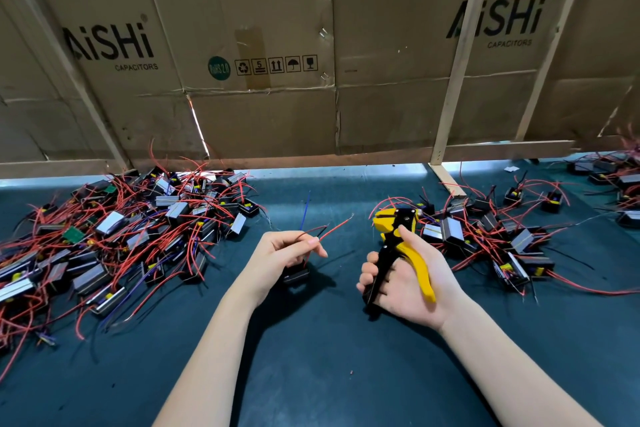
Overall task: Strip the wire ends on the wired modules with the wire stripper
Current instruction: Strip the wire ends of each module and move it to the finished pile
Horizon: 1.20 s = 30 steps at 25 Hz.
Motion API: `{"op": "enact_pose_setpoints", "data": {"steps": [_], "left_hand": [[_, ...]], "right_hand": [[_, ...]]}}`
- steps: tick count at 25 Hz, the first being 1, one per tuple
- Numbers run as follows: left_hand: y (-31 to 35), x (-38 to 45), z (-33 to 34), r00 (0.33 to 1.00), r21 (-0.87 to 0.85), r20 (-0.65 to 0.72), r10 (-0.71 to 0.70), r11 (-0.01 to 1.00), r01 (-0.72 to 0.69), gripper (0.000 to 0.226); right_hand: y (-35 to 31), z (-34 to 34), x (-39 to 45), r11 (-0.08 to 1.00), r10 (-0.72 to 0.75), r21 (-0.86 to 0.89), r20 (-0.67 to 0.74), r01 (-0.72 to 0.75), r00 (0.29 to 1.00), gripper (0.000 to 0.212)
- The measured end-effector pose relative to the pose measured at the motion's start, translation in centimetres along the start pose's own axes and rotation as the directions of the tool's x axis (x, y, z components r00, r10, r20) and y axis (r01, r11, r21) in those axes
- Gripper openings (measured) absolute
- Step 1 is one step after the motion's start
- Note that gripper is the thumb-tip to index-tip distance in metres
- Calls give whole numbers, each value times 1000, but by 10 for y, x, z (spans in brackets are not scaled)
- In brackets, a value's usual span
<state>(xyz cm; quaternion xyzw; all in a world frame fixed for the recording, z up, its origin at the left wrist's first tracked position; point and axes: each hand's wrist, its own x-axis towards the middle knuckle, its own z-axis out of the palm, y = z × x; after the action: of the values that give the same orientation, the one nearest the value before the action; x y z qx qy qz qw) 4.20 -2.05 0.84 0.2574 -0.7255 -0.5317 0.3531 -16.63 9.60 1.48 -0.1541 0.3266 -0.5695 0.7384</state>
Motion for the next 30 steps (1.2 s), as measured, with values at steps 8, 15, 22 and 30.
{"op": "enact_pose_setpoints", "data": {"steps": [8,15,22,30], "left_hand": [[6,0,2,998,-29,-32,-46,999,45,21],[6,1,3,997,-9,-41,-58,998,58,23],[7,1,3,996,14,-33,-88,996,89,28],[5,1,3,997,44,-10,-72,996,73,28]], "right_hand": [[3,1,-8,914,263,-385,323,-127,909,59],[3,4,-9,883,305,-446,306,-147,902,54],[1,4,-9,882,296,-434,205,-184,933,60],[-2,8,-7,934,205,-308,40,-183,978,54]]}}
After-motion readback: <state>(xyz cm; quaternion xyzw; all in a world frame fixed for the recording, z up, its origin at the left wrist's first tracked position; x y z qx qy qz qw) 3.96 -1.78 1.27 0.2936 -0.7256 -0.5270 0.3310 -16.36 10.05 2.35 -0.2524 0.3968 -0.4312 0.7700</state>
